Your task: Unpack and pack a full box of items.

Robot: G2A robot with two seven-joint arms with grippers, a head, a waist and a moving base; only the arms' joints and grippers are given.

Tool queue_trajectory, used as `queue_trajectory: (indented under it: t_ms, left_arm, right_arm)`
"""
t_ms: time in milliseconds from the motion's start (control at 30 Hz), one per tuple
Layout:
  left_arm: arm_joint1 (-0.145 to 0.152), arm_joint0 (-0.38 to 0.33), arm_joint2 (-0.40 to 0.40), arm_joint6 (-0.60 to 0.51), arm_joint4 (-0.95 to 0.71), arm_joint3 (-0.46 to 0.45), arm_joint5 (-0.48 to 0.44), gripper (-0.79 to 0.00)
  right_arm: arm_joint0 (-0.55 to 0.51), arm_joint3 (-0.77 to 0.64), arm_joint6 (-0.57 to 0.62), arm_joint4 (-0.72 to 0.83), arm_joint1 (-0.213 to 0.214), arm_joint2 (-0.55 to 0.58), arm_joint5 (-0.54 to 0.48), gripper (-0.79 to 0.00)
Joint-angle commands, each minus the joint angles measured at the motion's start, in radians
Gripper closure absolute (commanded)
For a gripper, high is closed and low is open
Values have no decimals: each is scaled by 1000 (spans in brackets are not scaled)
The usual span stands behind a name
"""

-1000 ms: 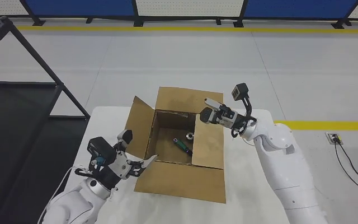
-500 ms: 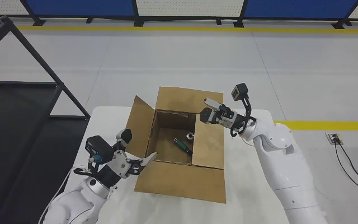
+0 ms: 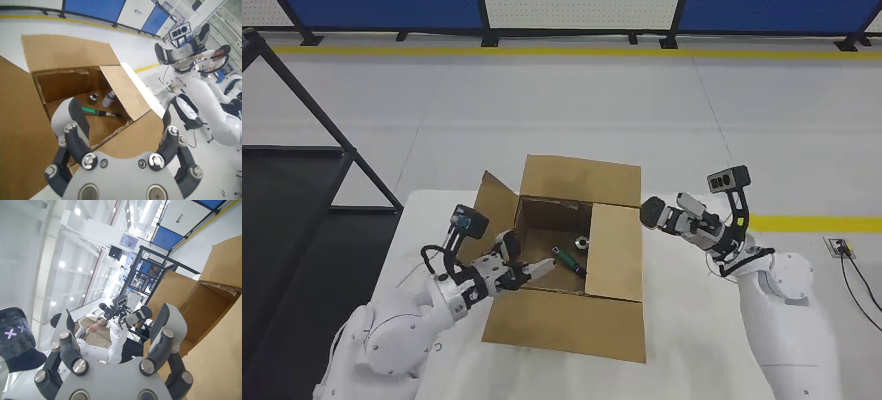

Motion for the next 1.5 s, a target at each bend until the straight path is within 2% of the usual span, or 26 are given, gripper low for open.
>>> queue_trajectory:
  t_ms: [0,100,500,633,800,933,1233,1467]
  left_arm:
    - [-2,-43,40,-54,-35,42,16,-785]
    - [-5,-88,81,-80,-18,73,43,-785]
    - [-6,-79,81,-65,-31,77,47,-785]
    - [-5,-89,99,-94,-54,104,66,-785]
    - [-14,-153,174,-120,-78,167,60,-785]
    - [-19,-206,202,-112,-92,240,49,-785]
    - [-18,-256,183,-122,-189,400,29,-785]
    - [-19,-279,189,-125,-263,464,4,-785]
  right_arm:
    - [-33,-25,18,23,9,38,-9,-785]
    - [-73,-65,23,26,19,73,-9,-785]
    - [-77,-69,21,22,20,76,-8,-785]
    - [-86,-87,2,19,20,68,0,-785]
    - [-102,-123,-21,2,26,51,13,-785]
    - [-115,-132,-27,4,31,52,14,-785]
    - [-151,-177,-49,6,45,63,17,-785]
    - [-162,-196,-59,9,54,60,17,-785]
